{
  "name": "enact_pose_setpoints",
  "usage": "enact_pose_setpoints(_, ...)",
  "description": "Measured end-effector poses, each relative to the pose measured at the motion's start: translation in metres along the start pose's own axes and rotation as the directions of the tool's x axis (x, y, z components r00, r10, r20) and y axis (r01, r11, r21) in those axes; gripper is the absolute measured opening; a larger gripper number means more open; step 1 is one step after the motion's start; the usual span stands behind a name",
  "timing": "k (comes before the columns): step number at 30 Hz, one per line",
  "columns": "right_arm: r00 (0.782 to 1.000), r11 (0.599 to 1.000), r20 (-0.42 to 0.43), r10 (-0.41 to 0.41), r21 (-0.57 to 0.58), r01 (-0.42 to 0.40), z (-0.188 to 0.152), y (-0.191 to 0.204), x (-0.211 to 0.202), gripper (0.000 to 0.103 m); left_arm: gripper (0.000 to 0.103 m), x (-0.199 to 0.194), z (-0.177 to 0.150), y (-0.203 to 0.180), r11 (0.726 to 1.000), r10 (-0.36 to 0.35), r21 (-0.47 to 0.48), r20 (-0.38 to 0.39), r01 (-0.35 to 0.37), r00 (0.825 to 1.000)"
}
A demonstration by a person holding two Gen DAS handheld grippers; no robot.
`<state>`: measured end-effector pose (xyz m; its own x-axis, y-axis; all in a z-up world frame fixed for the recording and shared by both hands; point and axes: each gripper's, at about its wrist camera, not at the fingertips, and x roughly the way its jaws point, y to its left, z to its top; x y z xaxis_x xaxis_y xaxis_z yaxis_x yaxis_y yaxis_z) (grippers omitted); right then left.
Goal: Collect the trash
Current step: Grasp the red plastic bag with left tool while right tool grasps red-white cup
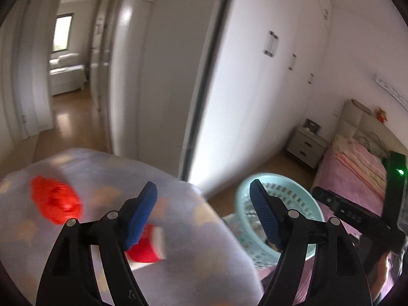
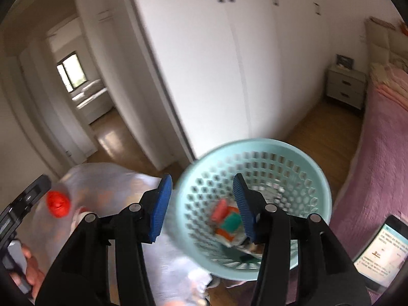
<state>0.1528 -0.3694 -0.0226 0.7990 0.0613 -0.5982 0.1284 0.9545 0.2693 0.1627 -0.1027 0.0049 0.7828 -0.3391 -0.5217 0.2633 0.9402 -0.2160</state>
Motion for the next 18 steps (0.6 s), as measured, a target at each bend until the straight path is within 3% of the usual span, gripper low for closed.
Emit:
enact_pose_setpoints(8,0.991,0.982,-0.004,0.13,-0.141,-0.13,-0.012,0.078,-0.002,0.054,0.079,-0.034,0.016,0.079,0.984,0.132,-0.125,0.039,-0.126,0.991)
enact_pose_setpoints(12,0.981,0.96,-0.038,0.188,-0.205,-0.192,-0.028,0.118,0.006,0.06,0.087,-0.044,0.014,0.126,0.962,0.189,-0.209,0.044,-0.176,0.981)
enact_pose_setpoints(18,0.969,0.934,-0.103,0.223,-0.263,-0.243,-0.052,0.158,0.029,0.062,0.088,-0.032,0.01,0.186,0.916,0.257,-0.318,-0.006,-0.246,0.966)
